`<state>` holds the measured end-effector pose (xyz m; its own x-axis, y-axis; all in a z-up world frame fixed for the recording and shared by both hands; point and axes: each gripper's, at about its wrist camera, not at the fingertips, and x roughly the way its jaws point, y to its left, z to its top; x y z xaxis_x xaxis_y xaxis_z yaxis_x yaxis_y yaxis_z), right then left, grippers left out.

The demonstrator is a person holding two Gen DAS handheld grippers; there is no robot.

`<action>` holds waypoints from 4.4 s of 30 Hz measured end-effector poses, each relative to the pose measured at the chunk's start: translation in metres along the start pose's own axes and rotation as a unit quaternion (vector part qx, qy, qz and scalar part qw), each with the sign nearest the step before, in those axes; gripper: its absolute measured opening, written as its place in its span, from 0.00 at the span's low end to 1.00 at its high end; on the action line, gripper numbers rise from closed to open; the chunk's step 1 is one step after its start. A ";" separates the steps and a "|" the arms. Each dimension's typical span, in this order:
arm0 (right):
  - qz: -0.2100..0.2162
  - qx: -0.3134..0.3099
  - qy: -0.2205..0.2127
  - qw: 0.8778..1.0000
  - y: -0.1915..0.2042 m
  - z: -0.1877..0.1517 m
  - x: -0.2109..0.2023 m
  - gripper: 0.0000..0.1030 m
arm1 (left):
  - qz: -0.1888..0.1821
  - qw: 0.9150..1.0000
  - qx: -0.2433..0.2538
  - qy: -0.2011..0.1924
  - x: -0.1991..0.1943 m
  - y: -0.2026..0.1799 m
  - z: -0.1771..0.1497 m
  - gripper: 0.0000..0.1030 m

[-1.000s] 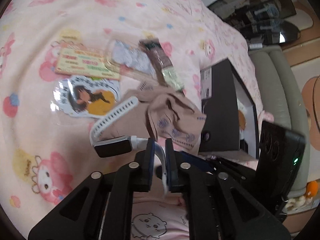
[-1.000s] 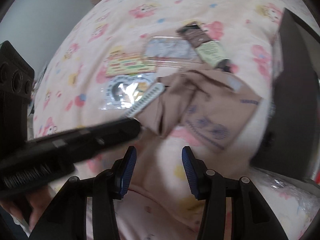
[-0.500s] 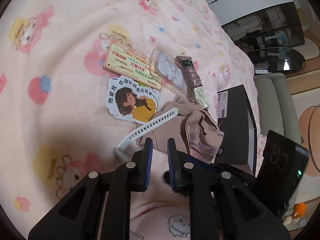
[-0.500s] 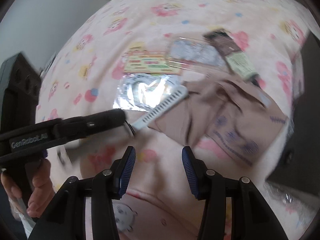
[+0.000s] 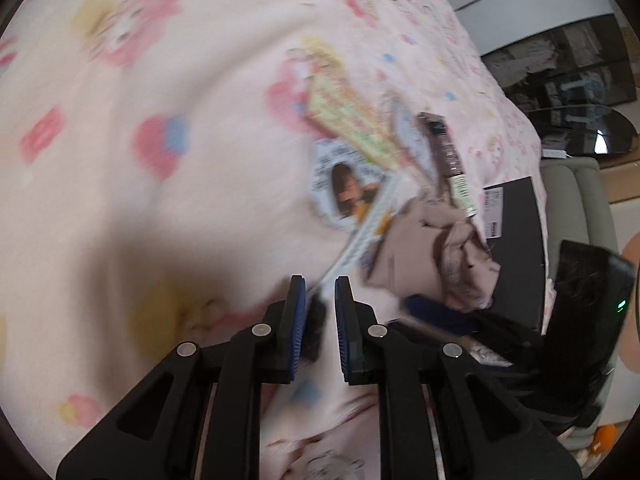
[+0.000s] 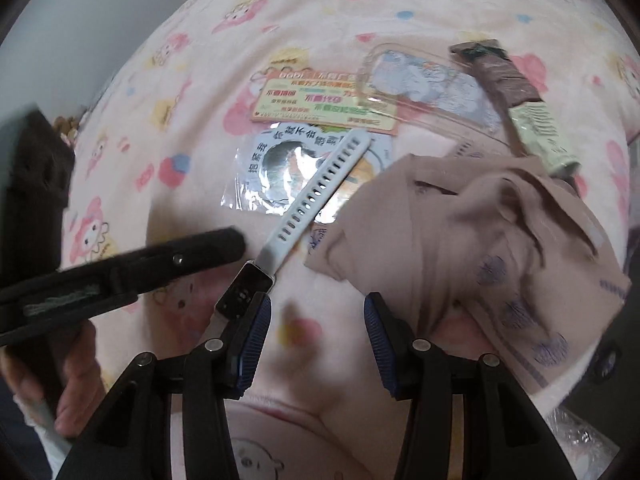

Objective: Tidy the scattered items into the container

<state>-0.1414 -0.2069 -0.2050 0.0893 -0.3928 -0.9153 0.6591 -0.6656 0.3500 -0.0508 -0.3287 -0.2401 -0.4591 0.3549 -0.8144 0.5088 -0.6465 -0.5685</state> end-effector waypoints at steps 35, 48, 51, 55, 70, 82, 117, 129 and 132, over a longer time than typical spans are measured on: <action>-0.002 0.004 0.037 0.999 -0.002 -0.040 0.030 0.43 | -0.081 0.994 -0.027 0.074 0.043 -0.020 -0.003 0.19; -0.010 0.011 0.015 1.000 0.002 -0.021 0.008 0.50 | -0.087 0.995 -0.001 0.057 0.036 -0.040 0.008 0.12; -0.004 0.022 0.006 1.000 0.004 -0.018 0.008 0.51 | -0.081 0.994 0.007 0.068 0.045 -0.051 0.010 0.12; 0.005 0.019 0.015 1.000 0.005 -0.014 0.019 0.52 | -0.083 0.995 0.005 0.054 0.031 -0.039 0.010 0.12; 0.040 0.031 0.003 0.999 0.017 0.009 0.072 0.12 | -0.054 0.997 0.010 0.059 0.036 -0.028 0.008 0.12; 0.010 0.065 -0.019 0.998 -0.007 -0.011 0.035 0.12 | -0.048 0.993 0.071 0.080 0.046 -0.074 0.019 0.12; 0.102 0.041 -0.023 0.994 -0.004 0.006 0.080 0.10 | -0.031 0.993 0.053 0.100 0.093 -0.073 0.065 0.23; 0.149 -0.054 -0.001 0.987 0.040 0.017 0.070 0.15 | 0.018 0.997 -0.013 -0.069 -0.018 -0.042 0.041 0.14; 0.130 -0.036 0.006 0.991 0.043 0.014 0.074 0.18 | 0.081 0.989 -0.041 -0.114 -0.027 -0.027 0.033 0.14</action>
<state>-0.1168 -0.2732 -0.2550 0.2709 -0.5368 -0.7990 0.6638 -0.4969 0.5590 -0.0766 -0.3428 -0.1990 -0.5143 0.0827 -0.8536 0.6425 -0.6221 -0.4474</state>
